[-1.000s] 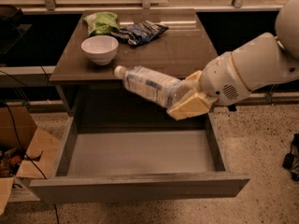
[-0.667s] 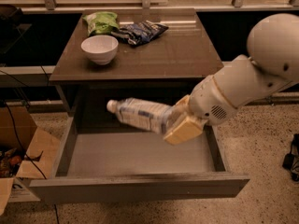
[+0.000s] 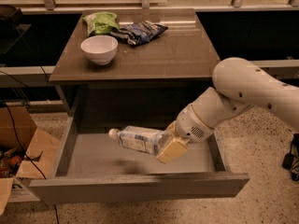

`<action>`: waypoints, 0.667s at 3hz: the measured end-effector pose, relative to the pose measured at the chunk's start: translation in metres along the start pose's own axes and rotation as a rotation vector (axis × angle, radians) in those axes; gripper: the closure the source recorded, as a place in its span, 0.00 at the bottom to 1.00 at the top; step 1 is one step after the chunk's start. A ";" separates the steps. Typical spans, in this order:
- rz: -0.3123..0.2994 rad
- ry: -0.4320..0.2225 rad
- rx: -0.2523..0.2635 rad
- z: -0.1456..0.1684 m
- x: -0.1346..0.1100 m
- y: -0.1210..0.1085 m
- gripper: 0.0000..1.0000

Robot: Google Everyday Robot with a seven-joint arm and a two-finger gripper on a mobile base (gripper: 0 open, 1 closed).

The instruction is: Place blue plastic bottle into top drawer

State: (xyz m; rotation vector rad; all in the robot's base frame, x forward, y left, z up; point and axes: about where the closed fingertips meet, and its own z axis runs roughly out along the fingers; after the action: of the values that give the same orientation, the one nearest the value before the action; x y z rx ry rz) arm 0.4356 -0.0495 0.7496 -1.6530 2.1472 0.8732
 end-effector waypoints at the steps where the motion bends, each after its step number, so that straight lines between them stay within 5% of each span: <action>1: 0.052 0.015 0.010 0.022 0.014 -0.035 1.00; 2: 0.104 0.037 0.029 0.042 0.027 -0.069 0.83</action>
Offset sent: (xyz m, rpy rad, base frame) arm 0.0850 -0.0108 -0.1049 -0.0974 0.0711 -0.1477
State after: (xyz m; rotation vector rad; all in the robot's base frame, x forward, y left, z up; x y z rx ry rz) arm 0.4875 -0.0546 0.6825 -1.5680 2.2770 0.8424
